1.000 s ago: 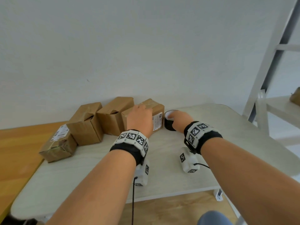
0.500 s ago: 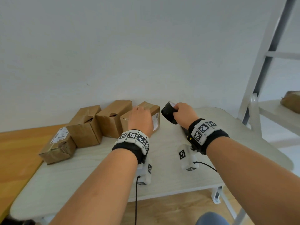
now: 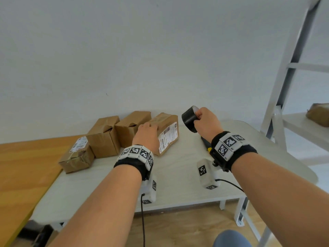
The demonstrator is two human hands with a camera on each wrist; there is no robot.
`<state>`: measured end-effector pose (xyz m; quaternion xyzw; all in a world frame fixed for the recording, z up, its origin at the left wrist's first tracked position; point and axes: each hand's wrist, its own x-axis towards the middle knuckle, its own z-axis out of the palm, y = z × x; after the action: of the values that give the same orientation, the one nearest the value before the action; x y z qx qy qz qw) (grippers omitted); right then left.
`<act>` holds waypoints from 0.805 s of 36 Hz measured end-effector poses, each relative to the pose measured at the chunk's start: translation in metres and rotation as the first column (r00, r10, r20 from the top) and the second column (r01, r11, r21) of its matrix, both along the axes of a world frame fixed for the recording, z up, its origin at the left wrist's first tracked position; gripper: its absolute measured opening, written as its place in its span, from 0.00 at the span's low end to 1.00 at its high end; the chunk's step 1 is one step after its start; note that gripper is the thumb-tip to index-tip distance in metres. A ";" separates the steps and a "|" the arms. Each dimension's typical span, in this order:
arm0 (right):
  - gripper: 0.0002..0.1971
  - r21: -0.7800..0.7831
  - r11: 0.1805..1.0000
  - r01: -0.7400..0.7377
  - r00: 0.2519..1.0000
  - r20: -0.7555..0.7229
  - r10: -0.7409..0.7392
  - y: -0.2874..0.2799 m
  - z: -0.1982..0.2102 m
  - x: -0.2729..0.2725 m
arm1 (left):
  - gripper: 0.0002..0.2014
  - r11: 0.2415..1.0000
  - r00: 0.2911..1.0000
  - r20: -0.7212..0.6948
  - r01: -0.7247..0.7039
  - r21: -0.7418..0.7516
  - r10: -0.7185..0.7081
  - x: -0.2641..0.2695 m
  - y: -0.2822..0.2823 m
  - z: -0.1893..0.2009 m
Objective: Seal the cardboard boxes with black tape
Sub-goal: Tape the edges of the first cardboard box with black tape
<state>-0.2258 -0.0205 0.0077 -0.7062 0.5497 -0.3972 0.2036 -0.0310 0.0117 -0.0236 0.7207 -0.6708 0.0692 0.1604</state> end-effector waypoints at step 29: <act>0.10 -0.081 0.995 -0.053 0.998 0.021 0.055 -0.014 -0.012 -0.004 | 0.11 0.968 0.823 -0.509 0.216 -0.131 -0.252 -0.049 -0.007 0.044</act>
<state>-0.2301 -0.0342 -0.0039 -0.7237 0.5114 -0.4217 0.1922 -0.0796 0.0045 0.0209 0.6188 -0.6826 -0.1265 0.3677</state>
